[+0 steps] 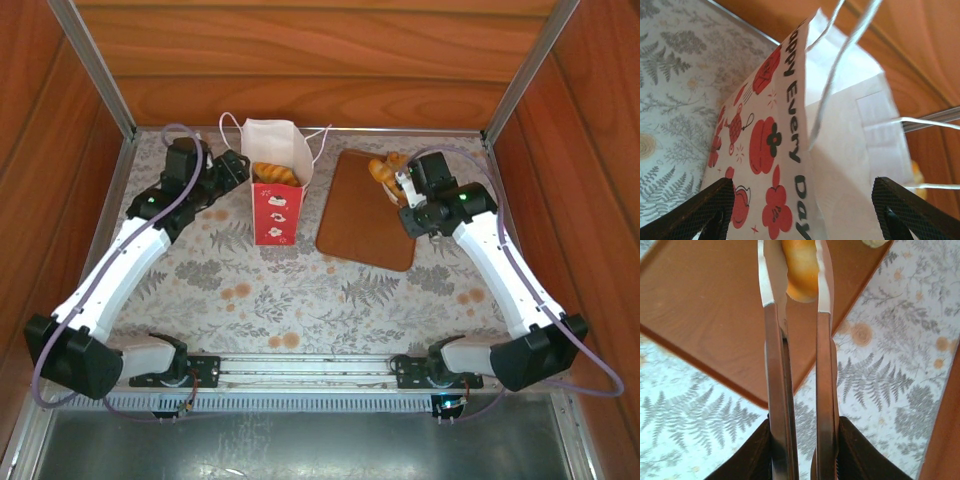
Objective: Place the fake bread into the paper bag
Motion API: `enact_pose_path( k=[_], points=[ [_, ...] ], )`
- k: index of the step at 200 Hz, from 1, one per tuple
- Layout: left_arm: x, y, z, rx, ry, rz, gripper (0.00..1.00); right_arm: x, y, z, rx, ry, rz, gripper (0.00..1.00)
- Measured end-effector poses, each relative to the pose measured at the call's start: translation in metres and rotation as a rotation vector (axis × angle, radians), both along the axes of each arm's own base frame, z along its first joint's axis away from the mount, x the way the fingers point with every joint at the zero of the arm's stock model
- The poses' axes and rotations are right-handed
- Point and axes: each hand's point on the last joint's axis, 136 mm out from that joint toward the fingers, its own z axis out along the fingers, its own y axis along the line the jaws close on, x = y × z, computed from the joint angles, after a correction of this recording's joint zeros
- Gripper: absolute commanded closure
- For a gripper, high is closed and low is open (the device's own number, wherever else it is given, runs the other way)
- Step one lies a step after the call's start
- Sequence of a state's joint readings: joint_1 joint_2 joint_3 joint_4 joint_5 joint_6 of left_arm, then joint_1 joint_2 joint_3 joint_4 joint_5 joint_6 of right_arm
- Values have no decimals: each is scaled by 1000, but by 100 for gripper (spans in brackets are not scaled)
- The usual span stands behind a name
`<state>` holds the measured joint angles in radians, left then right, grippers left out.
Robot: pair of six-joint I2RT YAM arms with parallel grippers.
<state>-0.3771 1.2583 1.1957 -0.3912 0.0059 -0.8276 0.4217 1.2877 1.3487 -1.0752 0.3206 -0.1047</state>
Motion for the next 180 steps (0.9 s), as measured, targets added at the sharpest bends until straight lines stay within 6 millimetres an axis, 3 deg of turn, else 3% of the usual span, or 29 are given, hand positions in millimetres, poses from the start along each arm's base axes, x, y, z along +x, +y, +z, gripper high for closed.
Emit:
enact_pose_path(
  k=[28, 54, 79, 113, 180],
  points=[
    [12, 1, -19, 37, 50, 44, 24, -16, 7, 5, 32, 28, -37, 69],
    [26, -1, -21, 55, 65, 66, 29, -25, 13, 8, 53, 46, -54, 69],
    [35, -5, -18, 67, 61, 62, 43, -32, 16, 13, 65, 52, -60, 69],
    [41, -10, -9, 76, 40, 49, 51, -38, 15, 26, 78, 42, -61, 69],
    [49, -15, -14, 105, 46, 28, 84, -43, 18, 54, 122, 14, -47, 69]
  ],
)
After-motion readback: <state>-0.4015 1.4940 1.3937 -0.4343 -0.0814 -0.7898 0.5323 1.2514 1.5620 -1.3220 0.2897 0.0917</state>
